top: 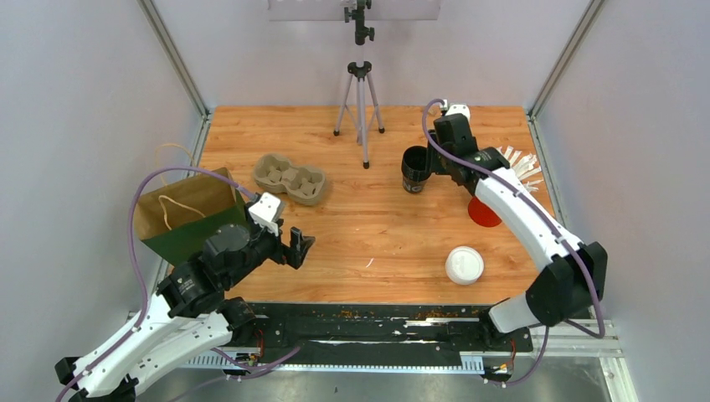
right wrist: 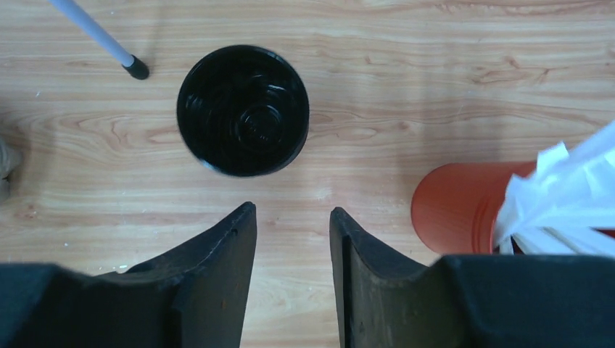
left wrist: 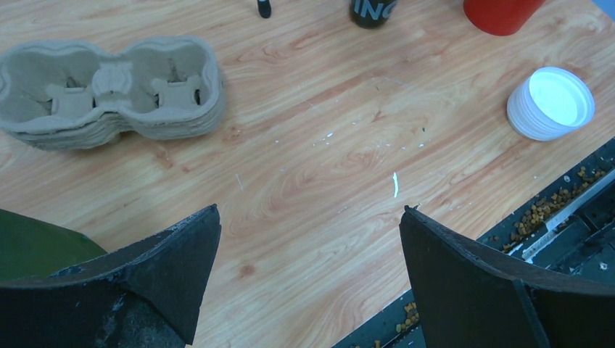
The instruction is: Pack the takeout coffee
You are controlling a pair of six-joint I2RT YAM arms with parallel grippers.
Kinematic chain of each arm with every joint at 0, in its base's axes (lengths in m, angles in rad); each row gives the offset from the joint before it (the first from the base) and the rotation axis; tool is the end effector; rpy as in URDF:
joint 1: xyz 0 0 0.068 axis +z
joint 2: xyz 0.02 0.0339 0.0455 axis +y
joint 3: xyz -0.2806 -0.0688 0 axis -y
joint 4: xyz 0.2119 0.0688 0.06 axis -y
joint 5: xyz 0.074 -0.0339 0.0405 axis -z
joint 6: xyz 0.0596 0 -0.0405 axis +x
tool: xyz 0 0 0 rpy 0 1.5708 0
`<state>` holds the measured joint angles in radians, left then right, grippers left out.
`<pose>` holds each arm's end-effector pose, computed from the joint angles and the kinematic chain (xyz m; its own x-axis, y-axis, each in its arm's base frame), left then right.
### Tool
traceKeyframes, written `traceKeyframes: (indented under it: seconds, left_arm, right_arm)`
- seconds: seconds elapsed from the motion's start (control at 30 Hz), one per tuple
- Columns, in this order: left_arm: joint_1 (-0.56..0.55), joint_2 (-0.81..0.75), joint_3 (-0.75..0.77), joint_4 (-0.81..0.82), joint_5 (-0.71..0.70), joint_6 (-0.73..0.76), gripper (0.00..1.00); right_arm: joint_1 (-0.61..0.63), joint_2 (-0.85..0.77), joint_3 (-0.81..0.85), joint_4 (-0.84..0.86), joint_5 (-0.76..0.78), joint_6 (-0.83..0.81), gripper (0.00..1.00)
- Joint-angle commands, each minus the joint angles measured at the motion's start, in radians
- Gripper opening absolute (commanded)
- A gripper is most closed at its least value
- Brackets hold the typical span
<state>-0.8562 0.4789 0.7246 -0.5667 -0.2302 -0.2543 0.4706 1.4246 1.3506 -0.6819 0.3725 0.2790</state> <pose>0.0674 -0.0570 0.3109 -0.3494 0.0290 -0.9365 0.5224 0.8358 -0.1690 0.2675 0.1118 0.3464 -0.6390 -0.0373 -0.7683 -0.0107 0.9992 -0.0396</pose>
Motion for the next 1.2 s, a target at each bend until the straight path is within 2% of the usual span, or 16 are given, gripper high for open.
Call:
traceKeyframes:
  seconds: [0.0,0.13,0.37,0.53,0.63,1.0,1.17]
  left_arm:
    - [-0.003,0.022,0.020,0.041,0.036,0.018,1.00]
    - [-0.004,0.023,0.021,0.036,0.044,0.014,1.00]
    - [-0.004,0.016,0.017,0.040,0.037,0.016,1.00]
    - [-0.004,0.019,0.016,0.039,0.035,0.015,1.00]
    - [-0.004,0.021,0.016,0.040,0.038,0.015,1.00]
    - [-0.004,0.026,0.013,0.043,0.041,0.016,1.00]
    - [-0.003,0.027,0.014,0.042,0.041,0.016,1.00]
  right_arm:
    - [-0.088,0.080,0.098,0.087,-0.167,-0.067,0.41]
    - [-0.135,0.182,0.182,0.058,-0.249,-0.109,0.39]
    - [-0.162,0.324,0.280,0.024,-0.239,-0.152,0.36]
    - [-0.164,0.394,0.315,0.008,-0.220,-0.166,0.29]
    - [-0.162,0.415,0.323,0.003,-0.214,-0.174,0.25]
    - [-0.164,0.417,0.326,-0.010,-0.200,-0.195,0.20]
    - [-0.168,0.419,0.337,-0.017,-0.196,-0.200,0.14]
